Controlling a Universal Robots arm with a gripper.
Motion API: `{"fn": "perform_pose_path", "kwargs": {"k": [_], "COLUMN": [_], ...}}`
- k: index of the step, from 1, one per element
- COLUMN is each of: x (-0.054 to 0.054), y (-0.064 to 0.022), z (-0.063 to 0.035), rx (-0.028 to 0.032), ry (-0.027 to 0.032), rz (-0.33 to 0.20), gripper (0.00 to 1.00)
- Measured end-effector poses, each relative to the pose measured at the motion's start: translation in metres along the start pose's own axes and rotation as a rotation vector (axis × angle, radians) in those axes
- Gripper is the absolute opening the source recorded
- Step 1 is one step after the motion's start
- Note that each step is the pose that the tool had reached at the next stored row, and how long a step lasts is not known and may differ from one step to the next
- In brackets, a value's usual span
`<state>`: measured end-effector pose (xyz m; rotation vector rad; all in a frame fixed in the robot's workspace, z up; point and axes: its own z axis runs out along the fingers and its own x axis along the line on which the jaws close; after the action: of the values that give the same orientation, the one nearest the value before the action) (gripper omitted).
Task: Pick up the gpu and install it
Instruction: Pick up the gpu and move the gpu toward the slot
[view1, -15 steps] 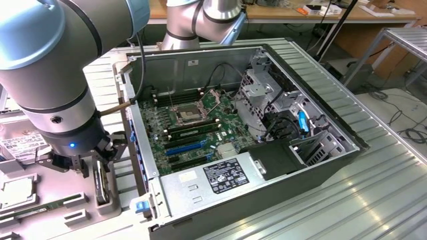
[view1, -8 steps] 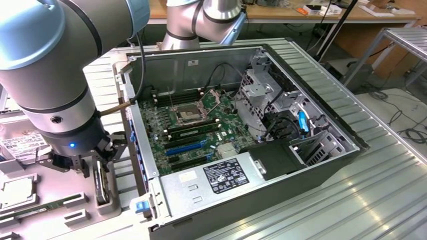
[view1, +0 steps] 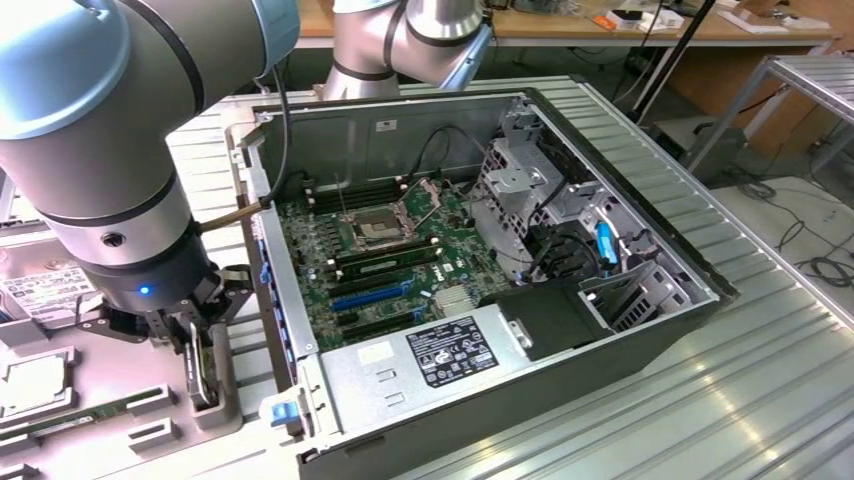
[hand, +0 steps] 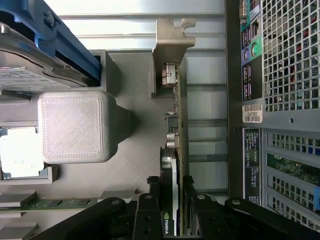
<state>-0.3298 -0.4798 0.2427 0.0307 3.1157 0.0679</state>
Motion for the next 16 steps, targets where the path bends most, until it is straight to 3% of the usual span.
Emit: {"fn": "perform_pose_path", "kwargs": {"k": [3,5,16], "x": [-0.0004,-0.0029,-0.003], "y": [0.0001,0.0001,0.0001], "z": [0.0,0.0001,0.0], "rx": [0.0,0.0001,0.0001], "ry": [0.0005,0.0038,0.004], "rz": [0.0,0.0,0.0], "gripper": [0.29,0.29,0.27]}}
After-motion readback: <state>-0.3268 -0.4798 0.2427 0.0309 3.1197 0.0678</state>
